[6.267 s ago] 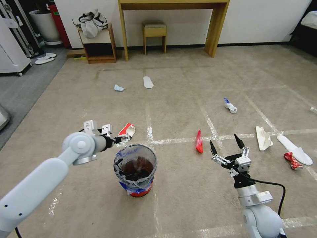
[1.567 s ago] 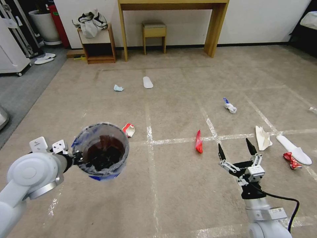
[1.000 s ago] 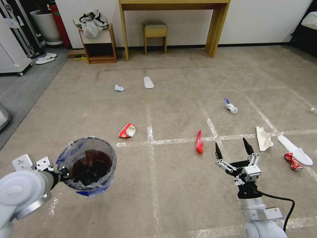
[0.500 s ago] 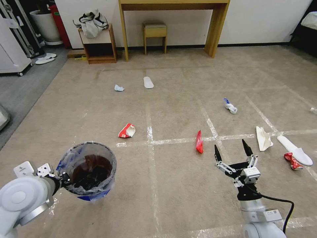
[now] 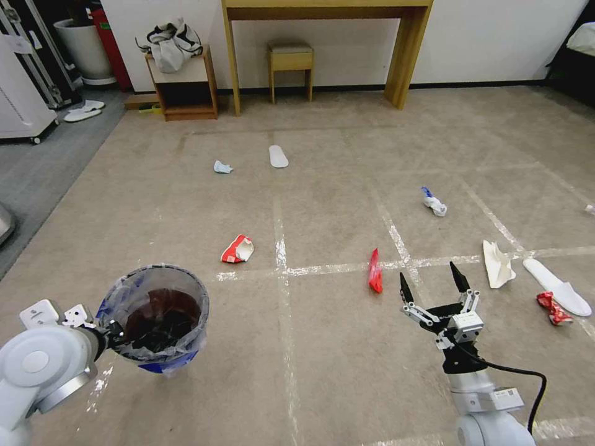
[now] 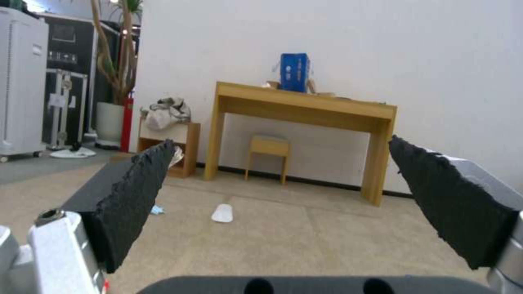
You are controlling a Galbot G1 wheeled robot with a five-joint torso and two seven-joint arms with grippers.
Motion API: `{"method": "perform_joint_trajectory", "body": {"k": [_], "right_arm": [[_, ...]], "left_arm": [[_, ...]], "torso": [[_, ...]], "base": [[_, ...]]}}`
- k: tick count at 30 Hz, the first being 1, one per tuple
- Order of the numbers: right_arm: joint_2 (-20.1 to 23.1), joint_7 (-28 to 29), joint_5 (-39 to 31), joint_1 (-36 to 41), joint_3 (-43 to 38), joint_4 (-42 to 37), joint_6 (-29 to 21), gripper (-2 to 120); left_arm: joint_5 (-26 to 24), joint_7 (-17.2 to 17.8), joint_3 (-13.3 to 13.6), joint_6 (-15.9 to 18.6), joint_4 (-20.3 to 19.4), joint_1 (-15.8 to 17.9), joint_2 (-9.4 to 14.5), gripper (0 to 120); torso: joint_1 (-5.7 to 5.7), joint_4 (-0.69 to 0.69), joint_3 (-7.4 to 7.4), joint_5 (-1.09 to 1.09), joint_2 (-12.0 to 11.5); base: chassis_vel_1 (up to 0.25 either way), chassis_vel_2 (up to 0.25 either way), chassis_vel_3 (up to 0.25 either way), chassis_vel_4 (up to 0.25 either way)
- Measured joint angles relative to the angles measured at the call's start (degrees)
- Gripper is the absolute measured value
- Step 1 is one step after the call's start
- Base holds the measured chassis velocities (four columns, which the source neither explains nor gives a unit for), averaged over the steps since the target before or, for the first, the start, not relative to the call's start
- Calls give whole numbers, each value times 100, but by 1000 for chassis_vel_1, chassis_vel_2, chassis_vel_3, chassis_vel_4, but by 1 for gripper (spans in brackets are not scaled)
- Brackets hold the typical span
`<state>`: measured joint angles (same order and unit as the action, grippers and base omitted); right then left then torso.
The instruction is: Pick up the trash bin and place the garbage on the floor into it.
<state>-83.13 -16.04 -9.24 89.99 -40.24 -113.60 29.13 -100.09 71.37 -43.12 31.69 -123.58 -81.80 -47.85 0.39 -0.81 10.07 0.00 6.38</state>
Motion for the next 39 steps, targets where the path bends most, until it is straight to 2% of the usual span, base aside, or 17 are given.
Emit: {"method": "perform_joint_trajectory", "body": {"k": [13,30,39], "right_arm": [[41,-2,-28,-50,-17,70,-11,100],[15,-13,-10,-49,-14,88,-9,100],[54,-32,7,-38,-16,97,21,100]], "left_arm": [[51,-22,295,-55,70,178,-43,1],[87,-56,395,-100,91,232,-2,1],[94,-55,334,-121,45,192,20,1]], "torso": [[0,-1,-1,0,0],[0,0,-1,1,0],[0,-1,0,1,0]], "base": [[-109,110,112,-124],[-144,147,148,-150],[-141,131,142,-156]]}}
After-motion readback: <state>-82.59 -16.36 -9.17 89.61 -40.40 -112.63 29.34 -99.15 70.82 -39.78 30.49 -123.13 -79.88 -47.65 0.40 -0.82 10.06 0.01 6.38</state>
